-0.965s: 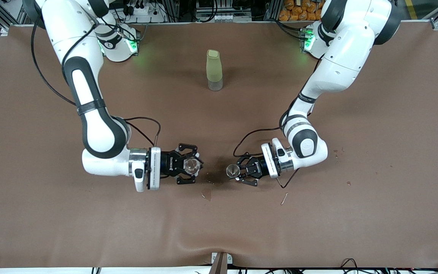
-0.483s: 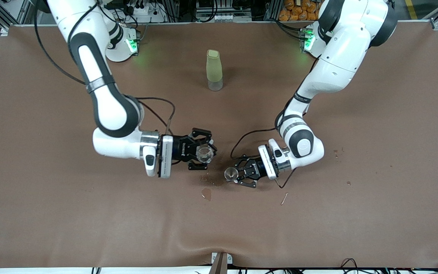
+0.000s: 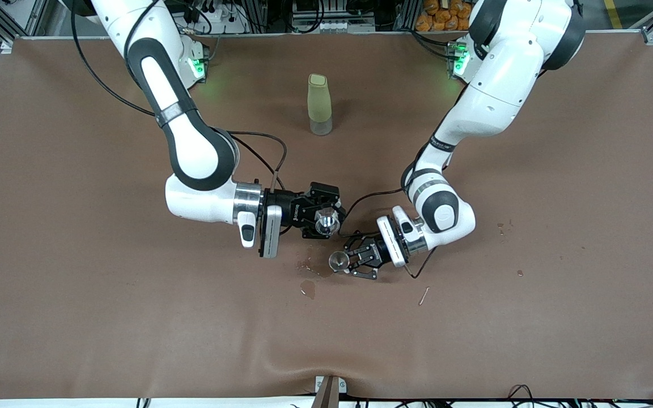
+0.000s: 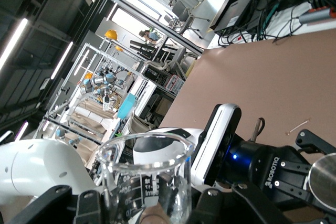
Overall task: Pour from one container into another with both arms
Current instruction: 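Tilt the beaker with the right gripper over the jigger's cup, then hold the beaker tilted, pouring liquid into the jigger held by the left gripper, then turn the beaker upright and separate both grippers apart, then lower the beaker with the right gripper while the left gripper lowers the jigger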
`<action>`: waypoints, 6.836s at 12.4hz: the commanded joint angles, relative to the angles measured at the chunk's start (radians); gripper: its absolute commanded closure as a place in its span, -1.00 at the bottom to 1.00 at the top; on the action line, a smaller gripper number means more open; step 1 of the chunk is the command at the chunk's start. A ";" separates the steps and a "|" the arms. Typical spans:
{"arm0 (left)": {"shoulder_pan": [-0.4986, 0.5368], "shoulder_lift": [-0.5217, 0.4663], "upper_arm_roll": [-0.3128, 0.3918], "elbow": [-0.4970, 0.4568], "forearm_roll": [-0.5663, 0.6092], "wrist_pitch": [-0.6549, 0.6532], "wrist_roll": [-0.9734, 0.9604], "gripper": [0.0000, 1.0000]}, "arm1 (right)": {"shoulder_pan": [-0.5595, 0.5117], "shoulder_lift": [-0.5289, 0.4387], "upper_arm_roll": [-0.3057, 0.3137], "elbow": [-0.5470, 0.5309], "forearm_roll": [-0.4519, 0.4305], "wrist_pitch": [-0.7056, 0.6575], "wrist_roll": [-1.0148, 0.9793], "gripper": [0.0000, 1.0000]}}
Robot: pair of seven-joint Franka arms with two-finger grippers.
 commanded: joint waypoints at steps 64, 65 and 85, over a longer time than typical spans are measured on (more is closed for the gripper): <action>0.385 -0.014 0.000 -0.060 0.390 -0.384 -0.094 1.00 | -0.146 0.213 -0.018 0.315 -0.140 -0.051 0.171 1.00; 0.428 -0.015 0.000 -0.059 0.438 -0.430 -0.109 1.00 | -0.179 0.212 -0.018 0.302 -0.142 -0.086 0.093 1.00; 0.909 0.063 0.007 -0.048 1.012 -0.841 -0.033 1.00 | -0.856 0.413 -0.018 0.193 -0.455 -0.232 -1.267 1.00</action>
